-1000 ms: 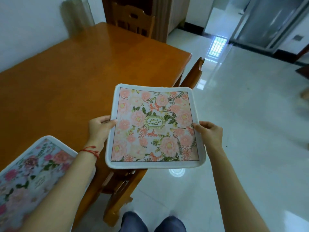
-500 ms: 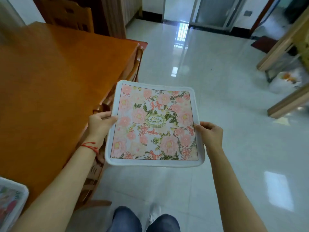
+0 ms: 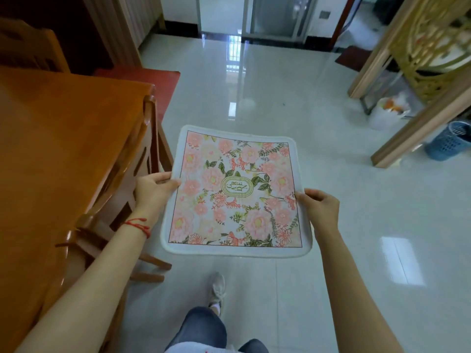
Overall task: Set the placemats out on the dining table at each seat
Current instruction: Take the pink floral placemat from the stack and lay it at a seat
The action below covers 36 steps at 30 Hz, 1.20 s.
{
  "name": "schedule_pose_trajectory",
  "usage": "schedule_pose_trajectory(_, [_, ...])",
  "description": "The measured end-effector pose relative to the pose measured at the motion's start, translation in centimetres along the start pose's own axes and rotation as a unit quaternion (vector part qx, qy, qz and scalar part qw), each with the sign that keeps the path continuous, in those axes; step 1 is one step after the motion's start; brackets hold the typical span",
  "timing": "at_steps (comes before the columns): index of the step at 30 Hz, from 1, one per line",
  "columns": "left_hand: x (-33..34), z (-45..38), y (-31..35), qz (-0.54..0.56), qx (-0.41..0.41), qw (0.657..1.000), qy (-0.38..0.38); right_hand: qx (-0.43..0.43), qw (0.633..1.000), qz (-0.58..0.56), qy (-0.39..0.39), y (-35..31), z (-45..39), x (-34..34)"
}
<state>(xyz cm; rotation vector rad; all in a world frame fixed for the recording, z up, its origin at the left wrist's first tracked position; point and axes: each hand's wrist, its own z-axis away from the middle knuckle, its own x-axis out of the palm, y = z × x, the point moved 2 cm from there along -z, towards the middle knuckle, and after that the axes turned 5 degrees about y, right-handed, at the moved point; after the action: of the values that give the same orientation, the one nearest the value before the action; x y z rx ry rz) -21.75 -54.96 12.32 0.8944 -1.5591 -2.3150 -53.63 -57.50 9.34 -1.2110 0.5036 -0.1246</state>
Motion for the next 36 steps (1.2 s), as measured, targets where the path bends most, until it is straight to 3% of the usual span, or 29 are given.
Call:
schedule_pose_trajectory(7, [2.9, -7.6, 3.5, 0.009, -0.007, 1.000, 0.002, -0.002, 1.000, -0.008, -0.010, -4.5, -7.0, 4.7])
schedule_pose_trajectory(15, [4.1, -12.9, 6.1, 0.026, -0.016, 0.998, 0.057, -0.014, 0.998, -0.005, -0.059, -9.0, -14.0, 9.7])
schedule_pose_trajectory(27, [3.5, -15.3, 7.1, 0.100, -0.090, 0.967, 0.218, -0.079, 0.965, 0.050, -0.243, -16.3, -22.3, 19.7])
schedule_pose_trajectory(36, [-1.3, -13.3, 6.1, 0.152, -0.100, 0.917, 0.356, -0.138, 0.913, 0.087, -0.375, -20.0, -20.0, 28.6])
